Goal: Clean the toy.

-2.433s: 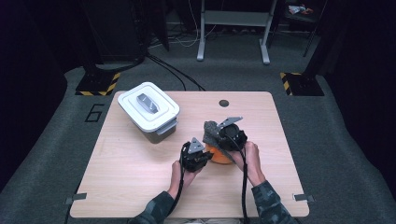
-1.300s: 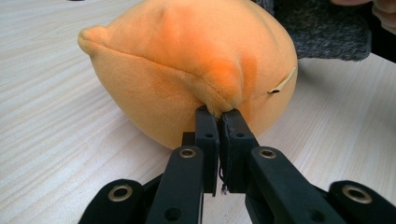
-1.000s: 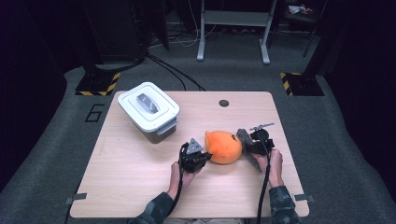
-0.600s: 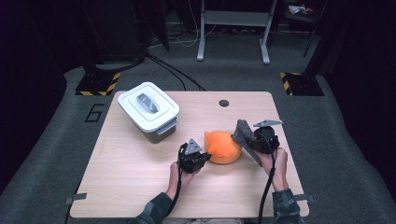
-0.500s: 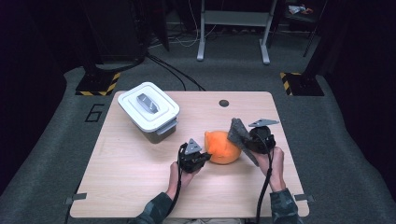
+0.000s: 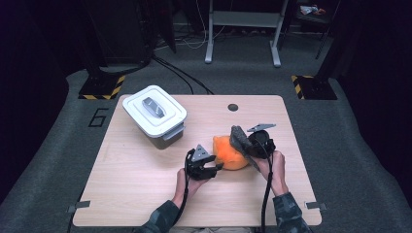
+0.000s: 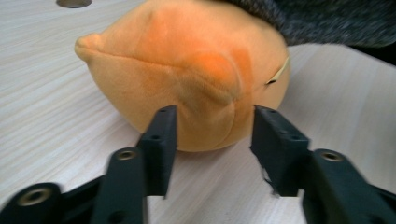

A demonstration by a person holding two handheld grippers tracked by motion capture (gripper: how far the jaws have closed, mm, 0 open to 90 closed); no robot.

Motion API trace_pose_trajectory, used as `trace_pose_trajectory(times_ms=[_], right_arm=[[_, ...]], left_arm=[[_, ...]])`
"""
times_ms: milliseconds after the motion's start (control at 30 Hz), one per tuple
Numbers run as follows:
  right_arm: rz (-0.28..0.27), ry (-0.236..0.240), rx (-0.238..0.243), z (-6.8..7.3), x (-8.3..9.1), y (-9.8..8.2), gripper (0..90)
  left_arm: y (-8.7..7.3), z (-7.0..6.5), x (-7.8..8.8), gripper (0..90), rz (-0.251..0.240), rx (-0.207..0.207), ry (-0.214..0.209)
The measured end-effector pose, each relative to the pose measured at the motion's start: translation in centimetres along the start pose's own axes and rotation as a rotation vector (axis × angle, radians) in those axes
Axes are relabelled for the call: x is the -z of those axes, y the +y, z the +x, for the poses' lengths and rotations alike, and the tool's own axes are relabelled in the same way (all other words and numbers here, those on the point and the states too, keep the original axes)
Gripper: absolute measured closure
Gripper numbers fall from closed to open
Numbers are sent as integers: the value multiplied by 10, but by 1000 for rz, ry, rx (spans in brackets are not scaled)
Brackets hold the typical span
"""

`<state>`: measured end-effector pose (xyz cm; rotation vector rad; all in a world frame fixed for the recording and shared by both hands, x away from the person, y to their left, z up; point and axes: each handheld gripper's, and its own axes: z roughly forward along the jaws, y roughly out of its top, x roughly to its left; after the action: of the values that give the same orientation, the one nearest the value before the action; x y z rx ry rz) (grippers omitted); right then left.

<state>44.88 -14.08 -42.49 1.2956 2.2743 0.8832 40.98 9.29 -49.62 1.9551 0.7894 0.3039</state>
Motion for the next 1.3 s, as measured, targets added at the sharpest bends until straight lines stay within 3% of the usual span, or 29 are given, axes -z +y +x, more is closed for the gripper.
trace_pose_trajectory(times_ms=[100,267,400,567,833,900,1033,1167,1300], right_arm=[[0,-3,-4,0,-1,2,736],[-7,-2,-9,-1,-4,2,737],[-17,-5,-4,-1,-5,0,738],[-31,-6,-18,0,-5,-2,739],[-73,1,-23,-3,10,-1,738],[-88,9,-17,0,17,0,738],[-108,32,23,13,28,3,738],[-120,52,69,28,34,8,737],[-102,54,97,44,29,11,737]], left_arm=[[-2,0,-5,417,15,5,20],[-2,-1,-12,469,21,-25,46],[0,-5,-14,590,22,-76,68],[1,-5,-16,756,27,-95,70],[8,-3,-12,819,15,-43,16],[11,-2,-11,821,13,-8,-7],[18,-2,-7,823,1,42,-35],[22,0,-3,825,-11,118,-73],[20,4,-2,824,-7,164,-91]])
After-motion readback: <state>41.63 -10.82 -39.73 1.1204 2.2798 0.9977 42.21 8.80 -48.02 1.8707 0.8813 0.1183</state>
